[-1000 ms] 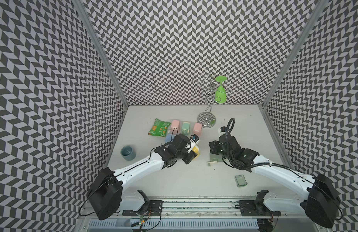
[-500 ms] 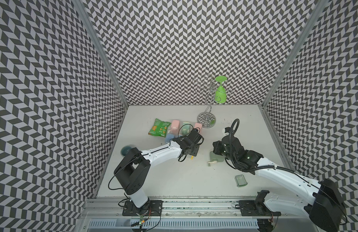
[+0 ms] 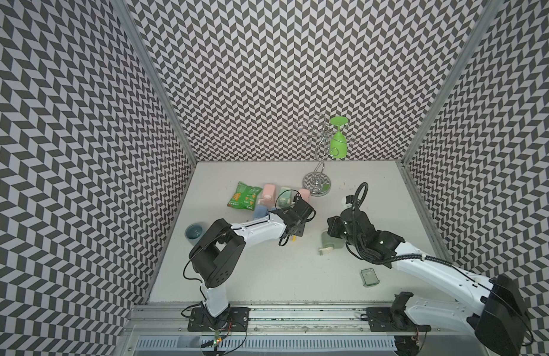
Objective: Put the tray back into the pencil sharpener
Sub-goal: Place the pencil sharpener at the center of the board, then move the container to the center of the board.
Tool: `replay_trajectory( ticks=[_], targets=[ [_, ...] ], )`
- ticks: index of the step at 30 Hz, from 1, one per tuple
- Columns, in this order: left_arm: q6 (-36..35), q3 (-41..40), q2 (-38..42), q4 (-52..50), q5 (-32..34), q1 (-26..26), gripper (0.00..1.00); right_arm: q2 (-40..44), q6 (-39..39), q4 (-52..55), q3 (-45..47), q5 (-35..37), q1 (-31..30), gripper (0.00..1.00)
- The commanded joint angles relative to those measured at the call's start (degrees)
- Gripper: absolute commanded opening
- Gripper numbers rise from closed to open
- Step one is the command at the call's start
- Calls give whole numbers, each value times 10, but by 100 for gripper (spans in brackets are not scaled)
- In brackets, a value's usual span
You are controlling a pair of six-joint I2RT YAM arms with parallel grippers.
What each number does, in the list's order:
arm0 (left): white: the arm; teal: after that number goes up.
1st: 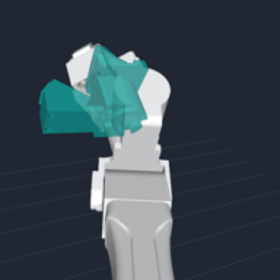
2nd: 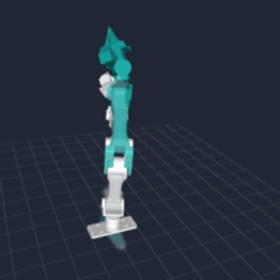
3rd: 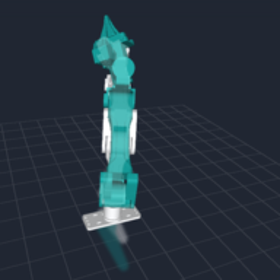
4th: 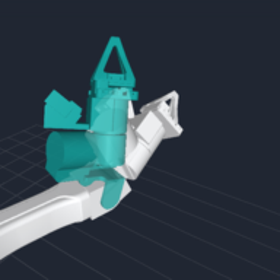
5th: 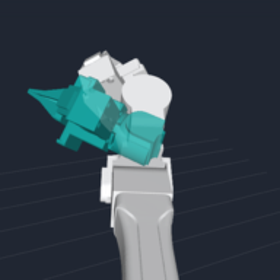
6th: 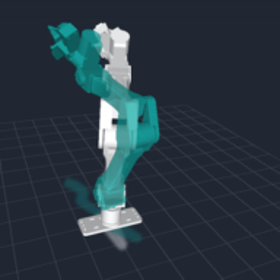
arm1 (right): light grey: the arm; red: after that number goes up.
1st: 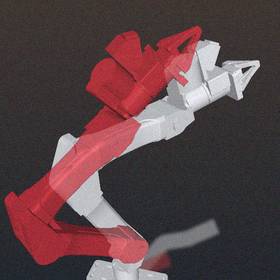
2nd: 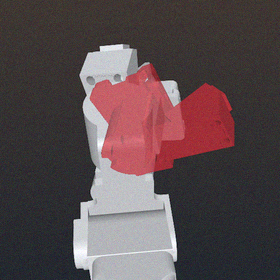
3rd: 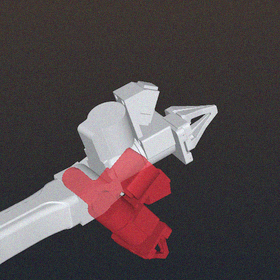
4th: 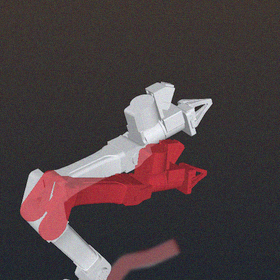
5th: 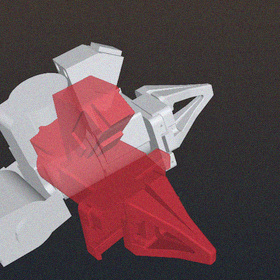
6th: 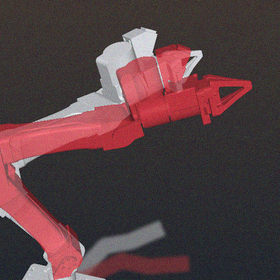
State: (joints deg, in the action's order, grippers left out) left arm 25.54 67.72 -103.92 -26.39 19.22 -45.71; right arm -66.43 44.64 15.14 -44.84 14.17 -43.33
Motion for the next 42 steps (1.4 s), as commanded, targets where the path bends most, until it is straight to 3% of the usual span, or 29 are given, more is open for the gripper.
replay_trajectory(
  ticks=[1,4,9,20,27,31,35,39,42],
  targets=[
    [8,16,-6,19,3,3,52,17,4,-4,2,15,3,14],
    [8,16,-5,20,-1,3,64,17,4,-4,4,14,3,14],
    [8,16,7,19,-7,2,71,18,4,-4,5,14,3,14],
    [10,17,101,7,28,-11,77,30,6,10,16,20,5,15],
    [-59,-53,244,80,62,-31,74,66,17,69,45,26,55,20],
    [-114,-106,318,148,39,-32,73,90,-7,73,77,-15,98,27],
    [-184,-160,366,220,-58,-30,77,68,-60,46,79,-76,116,43],
    [-182,-154,364,214,-114,-30,77,44,-51,84,63,-51,131,45],
    [-165,-156,362,218,-138,-30,77,50,1,155,61,14,141,46]
  ],
)
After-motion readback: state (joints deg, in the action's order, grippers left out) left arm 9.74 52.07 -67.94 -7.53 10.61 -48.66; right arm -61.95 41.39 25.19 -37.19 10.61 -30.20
